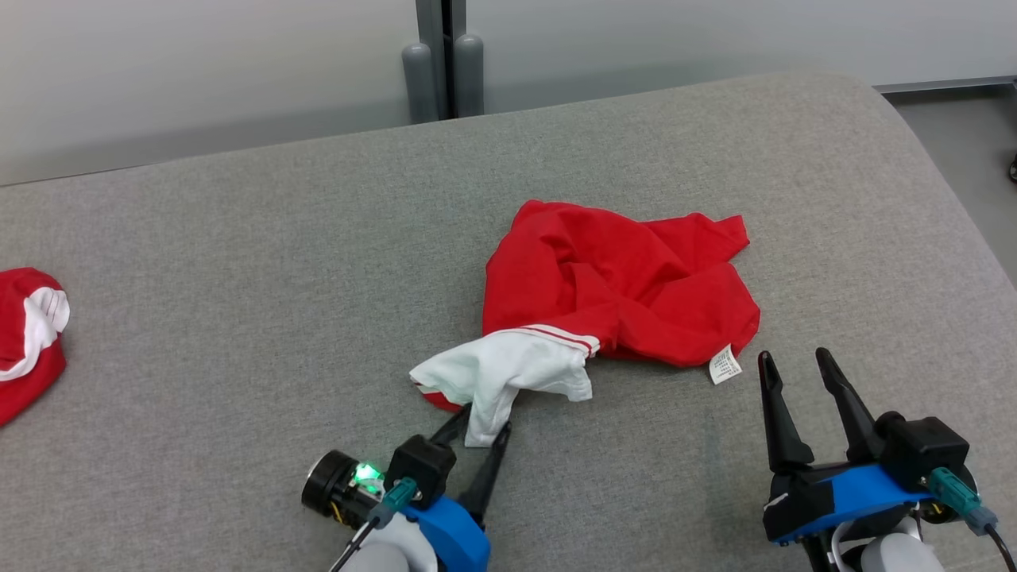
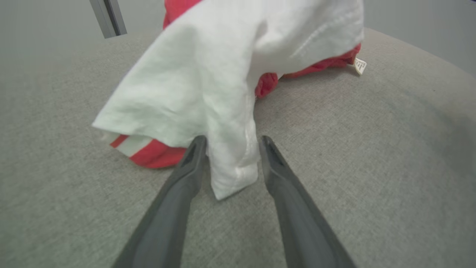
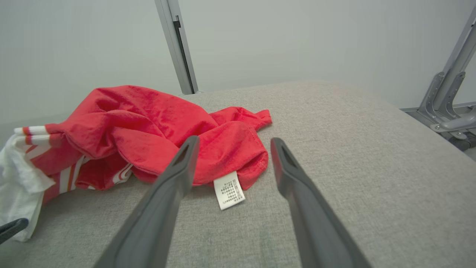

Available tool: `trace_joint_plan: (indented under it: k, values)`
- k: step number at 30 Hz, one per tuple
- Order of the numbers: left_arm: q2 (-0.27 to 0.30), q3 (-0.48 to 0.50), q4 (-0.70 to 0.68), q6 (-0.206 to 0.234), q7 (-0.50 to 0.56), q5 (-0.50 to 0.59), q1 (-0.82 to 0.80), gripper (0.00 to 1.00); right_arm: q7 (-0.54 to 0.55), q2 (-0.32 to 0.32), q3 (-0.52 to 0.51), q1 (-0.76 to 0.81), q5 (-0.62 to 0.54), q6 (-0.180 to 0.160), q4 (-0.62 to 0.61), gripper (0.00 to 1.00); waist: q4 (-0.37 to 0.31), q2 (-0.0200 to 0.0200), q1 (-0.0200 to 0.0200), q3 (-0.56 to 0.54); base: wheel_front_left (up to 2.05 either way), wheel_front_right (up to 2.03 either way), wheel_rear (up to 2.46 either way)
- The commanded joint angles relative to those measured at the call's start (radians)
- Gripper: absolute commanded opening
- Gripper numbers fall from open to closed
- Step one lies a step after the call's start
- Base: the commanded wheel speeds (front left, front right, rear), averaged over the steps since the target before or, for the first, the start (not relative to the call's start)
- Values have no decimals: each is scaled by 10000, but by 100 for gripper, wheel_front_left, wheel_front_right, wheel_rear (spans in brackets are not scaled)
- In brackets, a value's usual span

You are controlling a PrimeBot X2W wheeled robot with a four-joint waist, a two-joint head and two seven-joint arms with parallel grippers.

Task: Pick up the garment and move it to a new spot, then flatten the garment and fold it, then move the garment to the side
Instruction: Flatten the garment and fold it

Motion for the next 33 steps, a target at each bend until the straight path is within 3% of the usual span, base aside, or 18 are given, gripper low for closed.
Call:
trace_joint_plan:
  k: [1,9,22,28,33]
  values:
    - [-22,-80,74,4,-30,-161,-340,0,-34,-26,-24,-47,37,3,-49,100,9,-2,-1,-16,0,0,0]
    - [47,79,-280,305,-32,-525,-434,0,-34,-23,-165,176,36,3,-48,100,576,-2,-1,-227,0,0,0]
    - [1453,1630,-2478,964,-29,-594,1214,0,-34,-29,-90,440,56,1,18,100,2048,-2,-1,-692,0,0,0]
    - [1797,2312,-2525,1304,-30,-1032,2345,0,-34,-29,-36,472,57,1,66,100,2325,-2,-1,-721,0,0,0]
    - [1744,2479,-2434,1419,-30,-1255,2836,0,-34,-27,-59,537,66,1,95,100,2442,-2,-1,-750,0,0,0]
